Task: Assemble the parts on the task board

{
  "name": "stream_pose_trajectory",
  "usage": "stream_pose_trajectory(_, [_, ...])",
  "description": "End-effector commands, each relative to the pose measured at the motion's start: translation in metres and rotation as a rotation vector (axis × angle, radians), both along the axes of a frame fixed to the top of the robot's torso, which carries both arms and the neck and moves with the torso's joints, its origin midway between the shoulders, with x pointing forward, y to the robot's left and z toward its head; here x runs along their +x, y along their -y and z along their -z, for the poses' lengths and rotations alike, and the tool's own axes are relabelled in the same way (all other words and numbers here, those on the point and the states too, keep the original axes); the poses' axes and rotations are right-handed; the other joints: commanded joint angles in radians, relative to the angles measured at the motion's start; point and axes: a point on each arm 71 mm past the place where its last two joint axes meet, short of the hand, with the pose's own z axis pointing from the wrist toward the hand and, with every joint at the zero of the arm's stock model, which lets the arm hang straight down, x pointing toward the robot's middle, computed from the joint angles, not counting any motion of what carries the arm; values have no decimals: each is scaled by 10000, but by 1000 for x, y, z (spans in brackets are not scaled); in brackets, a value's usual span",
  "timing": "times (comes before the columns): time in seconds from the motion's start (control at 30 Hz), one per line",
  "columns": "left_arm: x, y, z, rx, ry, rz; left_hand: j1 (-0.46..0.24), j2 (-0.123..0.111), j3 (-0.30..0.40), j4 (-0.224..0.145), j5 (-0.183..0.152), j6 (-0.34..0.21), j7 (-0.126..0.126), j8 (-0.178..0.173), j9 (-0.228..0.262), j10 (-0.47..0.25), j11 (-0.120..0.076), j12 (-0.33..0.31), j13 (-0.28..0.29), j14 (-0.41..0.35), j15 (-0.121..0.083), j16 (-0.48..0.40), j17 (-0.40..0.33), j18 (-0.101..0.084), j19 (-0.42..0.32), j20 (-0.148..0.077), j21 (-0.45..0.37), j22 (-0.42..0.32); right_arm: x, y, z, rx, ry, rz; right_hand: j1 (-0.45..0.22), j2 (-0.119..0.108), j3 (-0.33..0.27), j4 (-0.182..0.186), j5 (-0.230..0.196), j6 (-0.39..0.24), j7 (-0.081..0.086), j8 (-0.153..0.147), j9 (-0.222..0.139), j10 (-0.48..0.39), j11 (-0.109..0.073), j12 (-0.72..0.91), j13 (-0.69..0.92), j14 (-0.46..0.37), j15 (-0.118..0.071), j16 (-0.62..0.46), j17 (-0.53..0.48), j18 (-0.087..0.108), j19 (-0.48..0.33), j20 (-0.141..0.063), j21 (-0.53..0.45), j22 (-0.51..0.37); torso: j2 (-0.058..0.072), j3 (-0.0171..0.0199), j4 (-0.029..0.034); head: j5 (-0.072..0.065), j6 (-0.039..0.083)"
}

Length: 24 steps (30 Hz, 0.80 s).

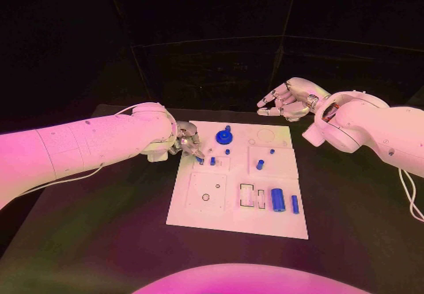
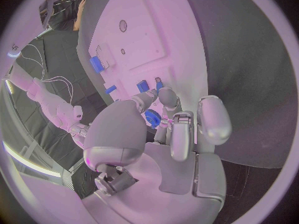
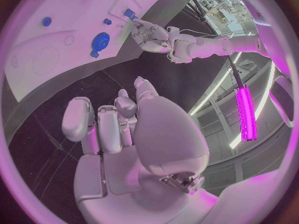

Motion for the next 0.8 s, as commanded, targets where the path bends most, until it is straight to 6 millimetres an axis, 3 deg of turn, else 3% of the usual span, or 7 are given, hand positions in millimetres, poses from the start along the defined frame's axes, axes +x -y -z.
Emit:
stream_pose_trajectory(0.03, [-1,0,3,241,-50,-47,85,-30,1704,-1635,60,73,24,-31,-8,60,19,40,9,1031,34,58,2525,-75,51,9,28,9,0,-1,-2,20,60,-56,8,108,34,-42,59,24,-3,61,-13,-46,4,-42,-10,378,-70,-52,-9,107,-37,-21,-50,-9,3,3,11,-5,-10])
stream_pose_trajectory(0.7, [-4,1,7,357,-277,57,50,-33,1717,-1608,102,100,15,-29,-11,97,14,67,48,1035,32,65,2540,-75,53,6,27,7,0,-1,-1,14,42,-79,8,108,34,-42,59,24,-3,61,-13,-46,4,-42,-10,378,-70,-52,-9,107,-37,-21,-50,-9,4,0,8,9,-29])
stream_pose_trajectory(0.8, [-5,1,7,375,-317,85,19,-78,1741,-1608,270,136,5,-29,-14,133,-2,75,63,1038,24,74,2558,-76,59,-1,33,19,0,-1,-1,11,37,-81,8,108,34,-42,59,24,-3,61,-13,-46,4,-42,-10,378,-70,-52,-9,107,-37,-21,-50,-9,8,-3,11,13,-33])
